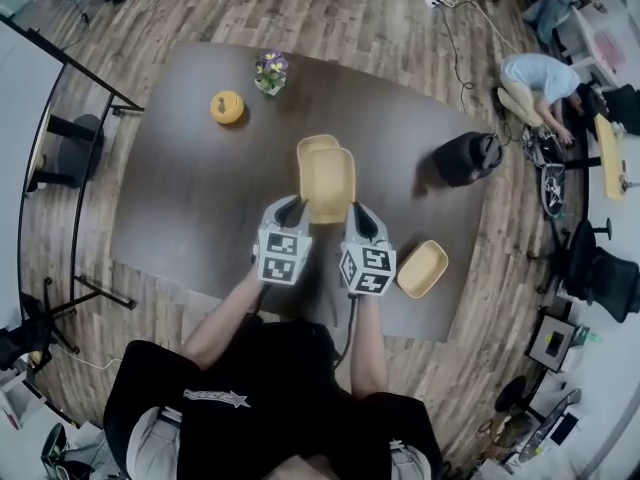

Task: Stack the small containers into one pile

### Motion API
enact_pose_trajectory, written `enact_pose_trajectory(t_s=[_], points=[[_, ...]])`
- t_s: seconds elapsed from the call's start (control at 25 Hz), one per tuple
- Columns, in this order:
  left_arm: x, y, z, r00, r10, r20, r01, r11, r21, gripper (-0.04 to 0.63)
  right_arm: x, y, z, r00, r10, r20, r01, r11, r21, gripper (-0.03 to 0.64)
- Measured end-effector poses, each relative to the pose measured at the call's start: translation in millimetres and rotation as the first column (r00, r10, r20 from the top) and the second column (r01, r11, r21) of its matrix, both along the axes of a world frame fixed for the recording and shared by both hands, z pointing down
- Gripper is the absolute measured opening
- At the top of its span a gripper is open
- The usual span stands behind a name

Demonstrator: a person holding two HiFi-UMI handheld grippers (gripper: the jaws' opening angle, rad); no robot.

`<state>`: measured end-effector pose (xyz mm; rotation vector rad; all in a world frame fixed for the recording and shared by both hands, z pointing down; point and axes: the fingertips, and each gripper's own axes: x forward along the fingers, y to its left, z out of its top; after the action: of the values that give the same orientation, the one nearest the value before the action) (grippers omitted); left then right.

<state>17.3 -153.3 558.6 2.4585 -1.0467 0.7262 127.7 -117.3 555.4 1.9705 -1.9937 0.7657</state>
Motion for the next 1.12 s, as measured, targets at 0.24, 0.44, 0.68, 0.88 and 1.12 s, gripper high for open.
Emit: enact_pose_trajectory(t_s=[0.24,0.44,0.68,0.88,1.12], points=[[11.9,-25.2,23.6,0.995,-0.096,0.024,0.097,0.994,-0.042,0.069,15.1,-34.1,25.7,0.996,-0.067,0.061,0.069,0.997,-0.044,0.025],[10.8,-43.6,45.6,0.99,-0.132,0.05,0.136,0.988,-0.078,0.069,15.3,-55.4,47.2,0.991,-0.087,0.104,0.096,0.992,-0.083,0.025],[8.8,-46.2,71.5,0.983,-0.169,0.07,0.178,0.972,-0.156,0.069,13.9,-66.0,69.1,0.984,-0.102,0.145,0.122,0.983,-0.138,0.025],[9.8,-48.5,83.2,0.98,-0.173,0.094,0.188,0.964,-0.19,0.069,14.6,-68.6,85.5,0.982,-0.094,0.165,0.124,0.977,-0.176,0.025],[7.5,-51.4,95.2,0.976,-0.185,0.119,0.208,0.951,-0.229,0.069,12.9,-72.7,99.3,0.981,-0.097,0.17,0.131,0.97,-0.205,0.025]])
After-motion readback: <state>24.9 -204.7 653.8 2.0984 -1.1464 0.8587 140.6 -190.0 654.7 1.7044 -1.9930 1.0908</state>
